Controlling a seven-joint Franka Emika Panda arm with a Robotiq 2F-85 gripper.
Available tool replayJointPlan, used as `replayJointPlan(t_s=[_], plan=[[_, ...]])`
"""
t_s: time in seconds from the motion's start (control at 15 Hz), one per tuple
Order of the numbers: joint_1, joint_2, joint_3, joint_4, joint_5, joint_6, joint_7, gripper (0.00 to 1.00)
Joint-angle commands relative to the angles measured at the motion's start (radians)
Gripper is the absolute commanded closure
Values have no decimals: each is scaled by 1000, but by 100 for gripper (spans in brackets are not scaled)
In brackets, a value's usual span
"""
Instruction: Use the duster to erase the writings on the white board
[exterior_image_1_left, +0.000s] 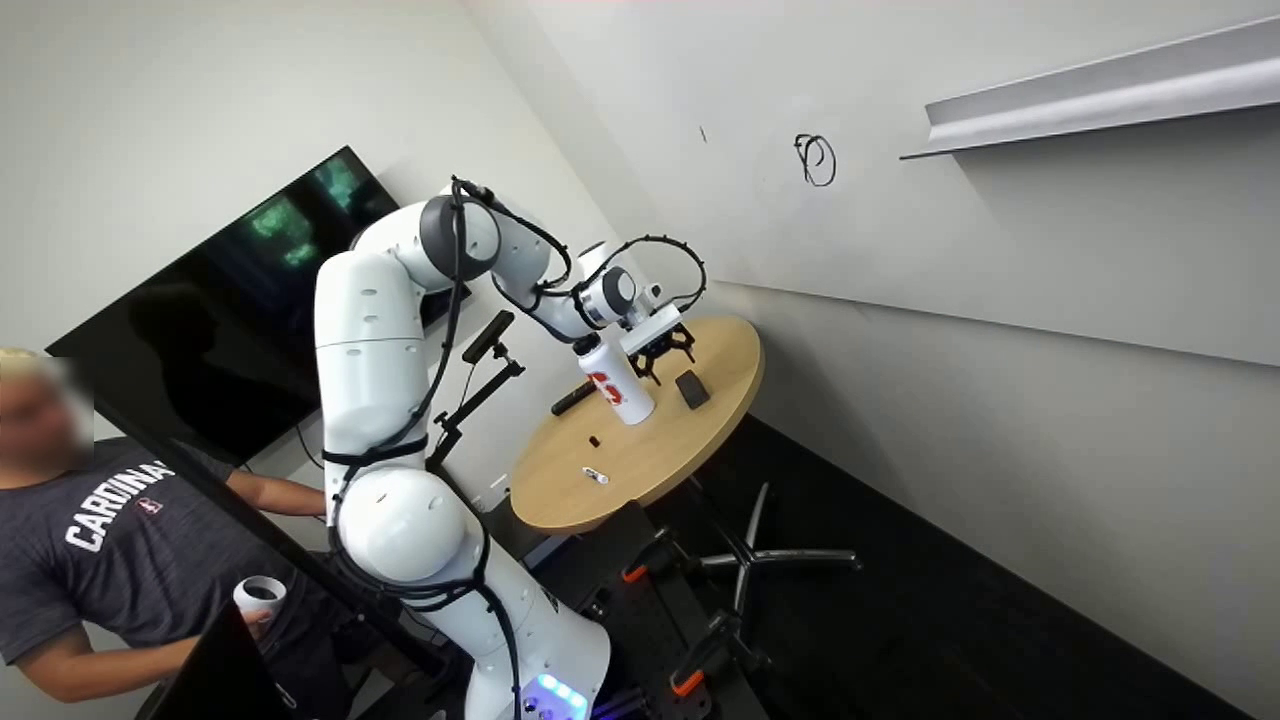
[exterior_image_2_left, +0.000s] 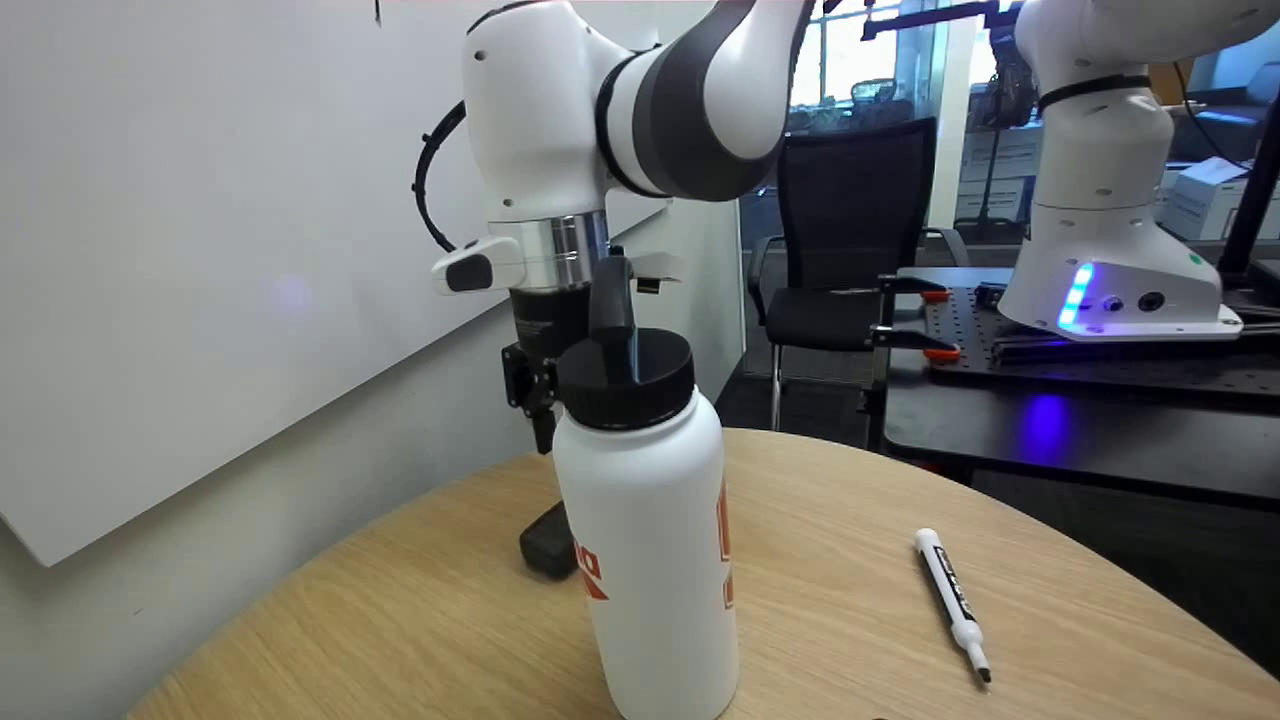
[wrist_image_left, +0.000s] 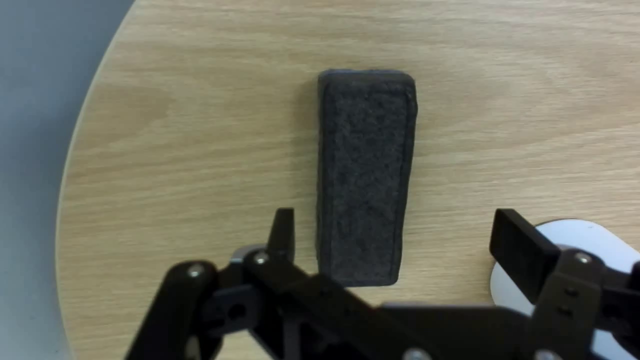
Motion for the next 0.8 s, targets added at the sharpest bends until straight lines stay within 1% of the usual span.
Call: replayJointPlan(t_s=[0.0, 0.73], plan=[[2, 35, -7, 29, -23, 20, 34, 0], [0, 94, -15, 67, -20, 9, 41, 0]])
